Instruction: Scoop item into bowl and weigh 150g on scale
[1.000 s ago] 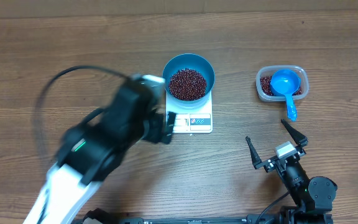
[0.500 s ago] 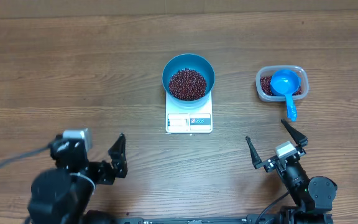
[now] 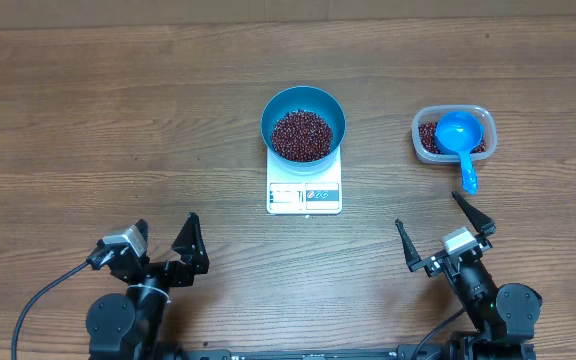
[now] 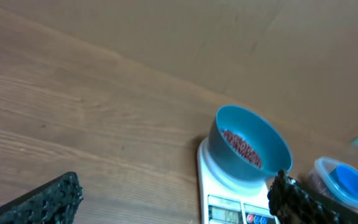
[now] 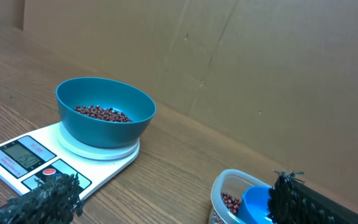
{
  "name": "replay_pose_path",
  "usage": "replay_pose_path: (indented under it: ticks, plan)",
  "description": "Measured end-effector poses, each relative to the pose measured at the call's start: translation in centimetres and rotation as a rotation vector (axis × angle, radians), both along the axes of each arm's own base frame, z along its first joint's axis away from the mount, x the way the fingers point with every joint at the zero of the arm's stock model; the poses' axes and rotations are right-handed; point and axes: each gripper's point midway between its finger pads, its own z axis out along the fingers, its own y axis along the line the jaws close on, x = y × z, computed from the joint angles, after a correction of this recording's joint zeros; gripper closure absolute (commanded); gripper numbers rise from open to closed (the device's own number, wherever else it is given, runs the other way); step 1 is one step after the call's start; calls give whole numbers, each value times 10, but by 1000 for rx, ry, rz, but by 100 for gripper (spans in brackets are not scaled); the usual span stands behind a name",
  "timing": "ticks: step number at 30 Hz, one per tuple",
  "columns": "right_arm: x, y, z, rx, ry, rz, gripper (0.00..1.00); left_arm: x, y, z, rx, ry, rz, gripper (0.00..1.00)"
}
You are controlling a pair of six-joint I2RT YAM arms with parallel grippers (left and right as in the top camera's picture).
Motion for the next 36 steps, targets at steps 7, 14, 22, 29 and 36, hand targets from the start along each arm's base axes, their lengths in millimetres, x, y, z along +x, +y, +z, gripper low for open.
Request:
replay_pose_path:
  ticks: [7,14,22,29,36]
  plan:
    - [0,0,0,0,0,0,0,14,5,1,-60,-119,28,0]
    - [0,0,0,0,0,0,0,19,5,19,-79,-292,24,0]
    - [0,0,0,0,0,0,0,25,12,-5,-75,-266,56,1]
    - [0,0,0,0,0,-1,0,26,12,-49,-72,-102,63,0]
    - [0,0,0,0,0,-1,0,26,12,-48,-72,-103,63,0]
